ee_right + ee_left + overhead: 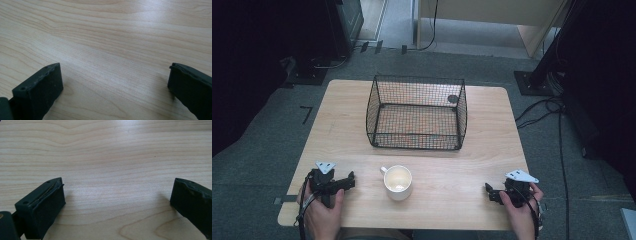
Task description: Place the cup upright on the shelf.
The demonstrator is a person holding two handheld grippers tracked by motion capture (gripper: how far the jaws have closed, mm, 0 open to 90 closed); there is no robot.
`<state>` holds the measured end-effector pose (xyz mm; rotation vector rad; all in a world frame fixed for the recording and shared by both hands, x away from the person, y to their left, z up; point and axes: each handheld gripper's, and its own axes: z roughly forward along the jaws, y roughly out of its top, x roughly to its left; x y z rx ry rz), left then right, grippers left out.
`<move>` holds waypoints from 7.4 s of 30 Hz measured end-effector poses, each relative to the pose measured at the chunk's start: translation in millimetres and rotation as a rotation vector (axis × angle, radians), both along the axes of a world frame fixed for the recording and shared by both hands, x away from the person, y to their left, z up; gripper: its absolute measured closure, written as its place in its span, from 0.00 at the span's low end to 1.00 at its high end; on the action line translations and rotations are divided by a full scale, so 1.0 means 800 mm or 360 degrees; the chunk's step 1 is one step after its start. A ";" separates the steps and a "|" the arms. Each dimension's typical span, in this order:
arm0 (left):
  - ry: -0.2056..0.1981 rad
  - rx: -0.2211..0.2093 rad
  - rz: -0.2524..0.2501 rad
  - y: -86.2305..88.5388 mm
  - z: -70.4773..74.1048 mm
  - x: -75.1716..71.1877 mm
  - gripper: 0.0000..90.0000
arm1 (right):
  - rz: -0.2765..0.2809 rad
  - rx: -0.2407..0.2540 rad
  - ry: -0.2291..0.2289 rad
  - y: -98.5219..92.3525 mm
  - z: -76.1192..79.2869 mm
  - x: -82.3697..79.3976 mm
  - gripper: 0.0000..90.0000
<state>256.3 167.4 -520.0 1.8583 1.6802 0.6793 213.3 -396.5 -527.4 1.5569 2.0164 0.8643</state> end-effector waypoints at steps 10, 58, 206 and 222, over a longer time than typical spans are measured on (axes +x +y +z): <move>0.0000 0.0002 0.0001 -0.001 0.000 0.001 0.00 | -0.0085 0.0000 -0.0017 0.001 0.003 -0.008 0.00; -0.0001 0.0001 0.0002 -0.002 0.000 0.002 0.00 | 0.0569 0.0296 -0.0150 0.202 0.093 0.007 0.00; -0.0004 -0.0002 0.0005 -0.002 0.000 0.002 0.00 | 0.0571 0.0309 -0.0492 0.271 0.201 0.070 0.10; 0.0001 0.0000 0.0003 -0.002 0.000 0.002 0.00 | 0.0501 0.0299 -0.0525 0.262 0.227 0.112 0.10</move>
